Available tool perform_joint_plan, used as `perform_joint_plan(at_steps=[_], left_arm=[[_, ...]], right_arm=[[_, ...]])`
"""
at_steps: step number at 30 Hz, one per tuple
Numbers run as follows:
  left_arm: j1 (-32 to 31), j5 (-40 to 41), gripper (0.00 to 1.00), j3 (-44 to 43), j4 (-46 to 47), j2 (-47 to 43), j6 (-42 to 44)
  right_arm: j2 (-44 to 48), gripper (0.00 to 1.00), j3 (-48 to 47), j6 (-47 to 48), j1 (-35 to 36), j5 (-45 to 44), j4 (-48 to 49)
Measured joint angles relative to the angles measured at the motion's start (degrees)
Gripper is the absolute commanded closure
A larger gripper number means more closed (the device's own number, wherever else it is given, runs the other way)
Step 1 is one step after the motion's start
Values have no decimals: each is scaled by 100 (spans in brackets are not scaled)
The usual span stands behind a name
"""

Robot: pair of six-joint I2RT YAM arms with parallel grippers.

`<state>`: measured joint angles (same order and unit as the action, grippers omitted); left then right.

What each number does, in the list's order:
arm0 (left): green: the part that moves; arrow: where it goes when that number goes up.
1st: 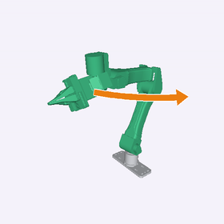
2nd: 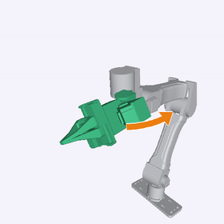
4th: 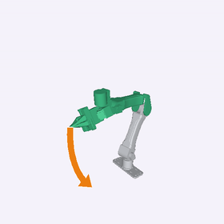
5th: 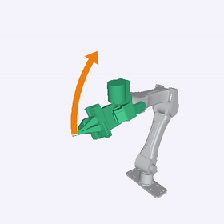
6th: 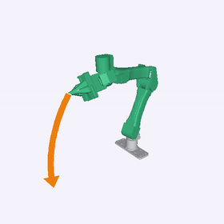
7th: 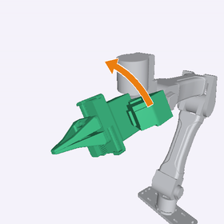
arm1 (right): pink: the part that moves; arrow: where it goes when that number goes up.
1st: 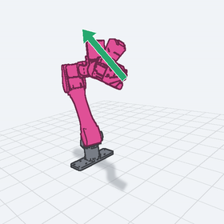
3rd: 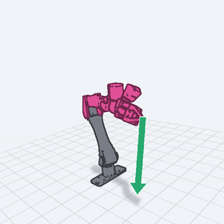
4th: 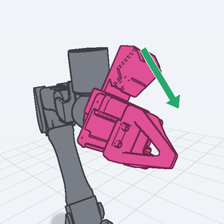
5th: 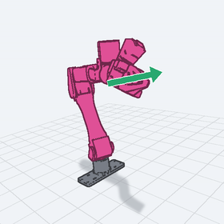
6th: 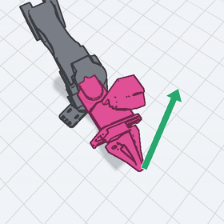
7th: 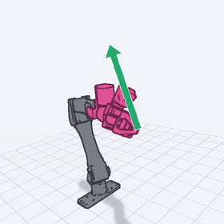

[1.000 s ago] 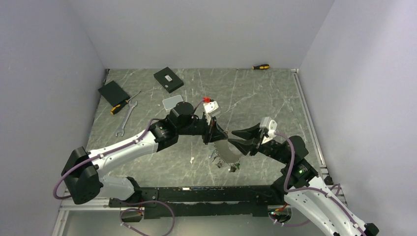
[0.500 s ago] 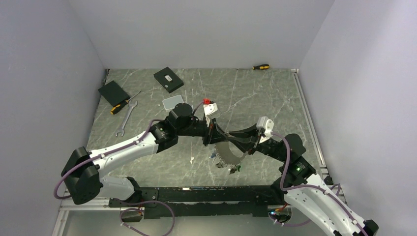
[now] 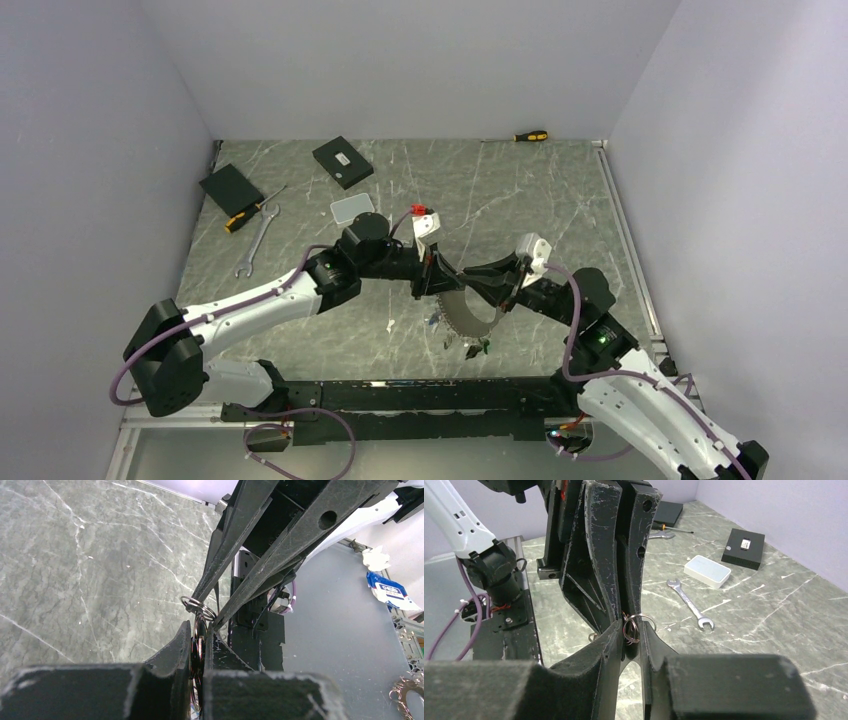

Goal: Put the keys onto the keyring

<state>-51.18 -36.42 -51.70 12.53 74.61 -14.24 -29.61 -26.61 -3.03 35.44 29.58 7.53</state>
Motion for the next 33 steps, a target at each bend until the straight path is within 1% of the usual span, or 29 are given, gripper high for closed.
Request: perform_joint_plan(at_steps=[4,10,12,16,19,29,33], left_arm=[[11,-4,100,11,0,0,0],[11,0,100,39,-7,-2,2],[11,2,100,48,-28,-15,9],[11,15,100,59,-103,-46,44],[11,33,100,59,-153,-48,94],[11,74,100,59,-181,-55,133],[11,168,100,59,-232,-72,214]], right_arm=[[-55,80,-2,0,0,0,33],[-105,85,-4,-2,0,2,33],[-120,88,-7,-7,0,2,31],[-162,97,-7,-15,2,11,35],[-199,100,-7,-22,0,31,57],[-223,100,-44,-48,2,39,11],[-234,100,-101,-221,2,-118,-87]])
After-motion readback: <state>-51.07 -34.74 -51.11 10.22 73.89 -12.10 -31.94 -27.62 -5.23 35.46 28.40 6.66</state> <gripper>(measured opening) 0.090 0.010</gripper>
